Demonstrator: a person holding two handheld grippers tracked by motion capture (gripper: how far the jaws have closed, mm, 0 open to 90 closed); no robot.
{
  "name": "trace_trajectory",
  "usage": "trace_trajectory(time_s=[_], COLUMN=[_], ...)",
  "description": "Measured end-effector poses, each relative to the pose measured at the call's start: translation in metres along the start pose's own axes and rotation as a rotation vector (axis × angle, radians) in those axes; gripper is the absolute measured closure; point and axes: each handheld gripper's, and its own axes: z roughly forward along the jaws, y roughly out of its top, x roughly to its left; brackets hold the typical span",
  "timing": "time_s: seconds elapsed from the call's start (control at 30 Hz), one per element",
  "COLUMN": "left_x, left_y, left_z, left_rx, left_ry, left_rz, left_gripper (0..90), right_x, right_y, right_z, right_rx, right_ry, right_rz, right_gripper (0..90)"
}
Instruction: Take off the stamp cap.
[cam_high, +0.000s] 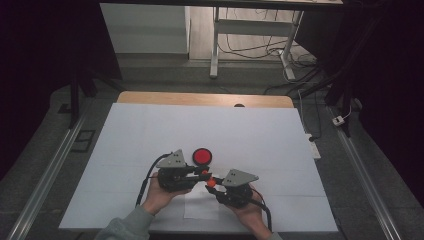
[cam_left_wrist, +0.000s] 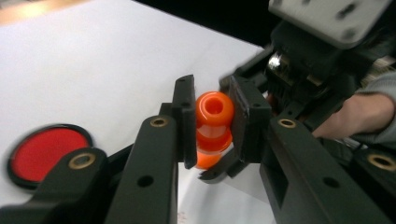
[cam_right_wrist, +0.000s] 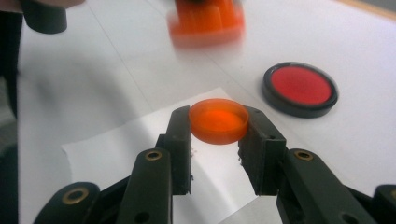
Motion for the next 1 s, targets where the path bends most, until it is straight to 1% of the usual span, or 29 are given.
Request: trace_trajectory(time_s=[0.03,0.1,0.17,0.3,0.37,0.4,0.43,0.53,0.6,0.63,0.73,0.83,1.0], left_x=[0.000,-0.001,-0.002,0.000,0.000,0.000,0.000,-0.002,-0.001,-0.001,0.000,0.001,0.001], left_y=[-0.001,-0.001,-0.001,-0.001,-0.001,-0.001,-0.001,-0.001,-0.001,-0.001,-0.001,-0.001,-0.001], left_z=[0.001,0.004,0.005,0.004,0.004,0.004,0.005,0.005,0.004,0.004,0.003,0.002,0.001], left_rx=[0.007,0.014,0.020,0.018,0.019,0.021,0.023,0.029,0.026,0.026,0.027,0.032,0.042], left_ry=[-0.003,-0.006,-0.004,0.003,0.008,0.006,0.006,0.011,0.011,0.013,0.023,0.031,0.045], left_rz=[0.001,0.002,0.007,0.000,0.001,0.002,0.004,0.009,0.007,0.006,0.003,0.005,0.010], left_gripper=[73.5,73.5,73.5,73.4,73.3,73.3,73.3,73.3,73.2,73.2,73.2,73.2,73.1], right_x=[0.001,0.004,0.005,0.001,0.000,0.000,-0.001,-0.001,-0.003,-0.003,-0.005,-0.009,-0.019], right_y=[0.002,0.006,0.006,0.005,0.005,0.005,0.005,0.004,0.004,0.003,0.002,-0.001,-0.008], right_z=[0.000,0.000,-0.002,-0.004,-0.005,-0.006,-0.006,-0.008,-0.010,-0.010,-0.013,-0.019,-0.032], right_rx=[-0.010,-0.008,-0.005,-0.012,-0.012,-0.009,-0.015,-0.016,-0.016,-0.024,-0.025,-0.029,-0.041], right_ry=[0.000,-0.006,-0.017,-0.022,-0.026,-0.037,-0.032,-0.046,-0.058,-0.053,-0.065,-0.075,-0.107], right_rz=[-0.001,-0.023,-0.038,-0.024,-0.026,-0.029,-0.030,-0.030,-0.033,-0.029,-0.032,-0.029,-0.011], right_gripper=[65.1,65.1,65.1,65.0,65.0,65.0,65.0,65.0,64.9,64.9,64.9,64.9,64.9])
